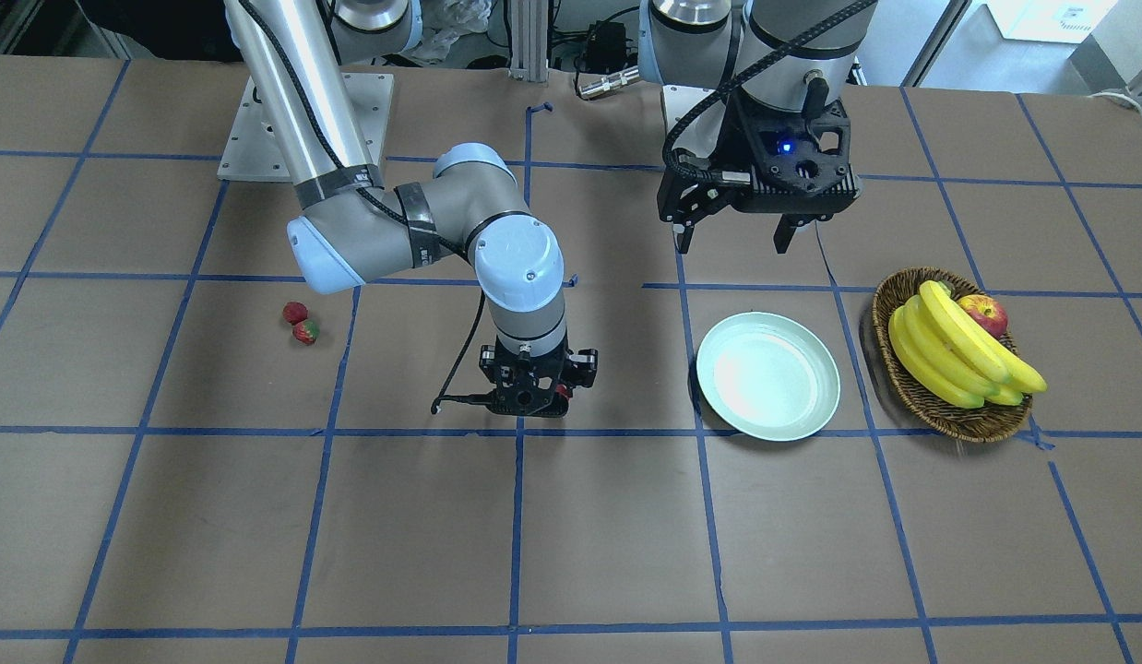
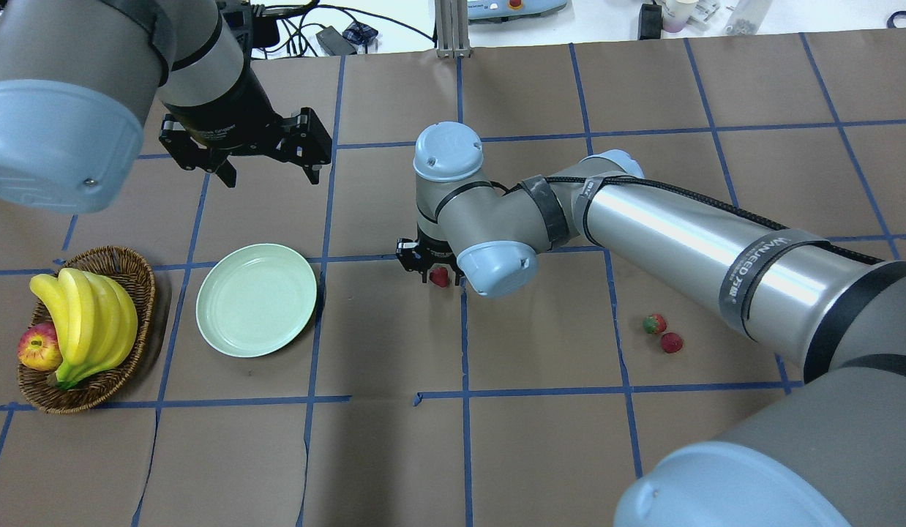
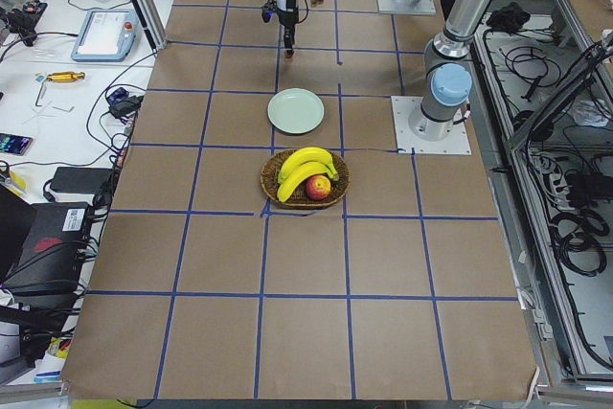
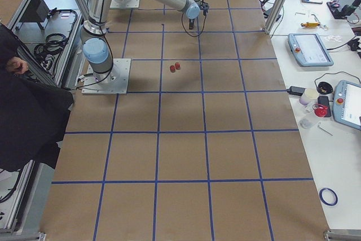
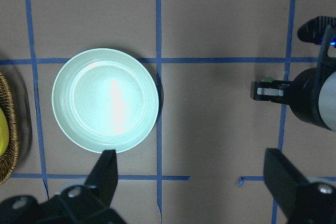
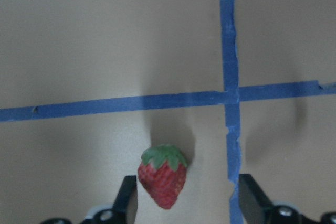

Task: Collect all strawberries into plate
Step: 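Carry the strawberry toward the plate and release it mid-table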

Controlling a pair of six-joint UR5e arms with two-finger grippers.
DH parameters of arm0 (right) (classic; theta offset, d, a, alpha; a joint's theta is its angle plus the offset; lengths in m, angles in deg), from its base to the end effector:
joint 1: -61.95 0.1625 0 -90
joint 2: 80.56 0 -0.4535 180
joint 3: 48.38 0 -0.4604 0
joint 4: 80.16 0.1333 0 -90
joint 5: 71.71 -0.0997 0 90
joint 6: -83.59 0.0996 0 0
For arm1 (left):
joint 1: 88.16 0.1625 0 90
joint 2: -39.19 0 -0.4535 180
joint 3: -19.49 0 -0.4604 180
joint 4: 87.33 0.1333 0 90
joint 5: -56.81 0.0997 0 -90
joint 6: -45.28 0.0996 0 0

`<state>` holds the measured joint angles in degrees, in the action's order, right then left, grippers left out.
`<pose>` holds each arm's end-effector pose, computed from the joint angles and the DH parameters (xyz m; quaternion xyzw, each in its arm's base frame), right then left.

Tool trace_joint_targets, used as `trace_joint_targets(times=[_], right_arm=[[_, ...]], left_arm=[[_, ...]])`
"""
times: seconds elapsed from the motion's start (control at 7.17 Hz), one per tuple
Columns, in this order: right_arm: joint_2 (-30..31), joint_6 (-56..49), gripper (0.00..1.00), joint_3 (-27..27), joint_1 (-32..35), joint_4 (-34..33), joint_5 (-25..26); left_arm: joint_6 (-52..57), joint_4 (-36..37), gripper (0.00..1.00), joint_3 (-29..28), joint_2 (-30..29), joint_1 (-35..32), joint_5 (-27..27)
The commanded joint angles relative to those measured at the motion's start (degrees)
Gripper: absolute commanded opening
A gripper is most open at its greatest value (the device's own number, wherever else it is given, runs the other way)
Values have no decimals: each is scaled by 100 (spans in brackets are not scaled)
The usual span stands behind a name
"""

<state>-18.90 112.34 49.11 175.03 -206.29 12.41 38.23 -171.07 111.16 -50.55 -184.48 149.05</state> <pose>0.4020 -0.5774 0.1936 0.0493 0.9975 0.0201 0.0473 -0.1909 -0.5483 0.5139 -0.0072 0.9989 -0.0443 0.0145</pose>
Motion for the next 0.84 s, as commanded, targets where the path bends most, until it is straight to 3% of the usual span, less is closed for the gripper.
trace_joint_targets(times=[0.0, 0.14, 0.7], right_arm=[[860, -577, 100, 33, -634, 1153, 235], [1179, -1277, 100, 146, -952, 1596, 281], [1796, -3460, 95, 1365, -2201, 1636, 956]], left_arm=[[2, -2, 100, 0, 0, 0, 5], [-6, -11, 100, 9, 0, 0, 5], [-15, -20, 100, 17, -9, 0, 5]])
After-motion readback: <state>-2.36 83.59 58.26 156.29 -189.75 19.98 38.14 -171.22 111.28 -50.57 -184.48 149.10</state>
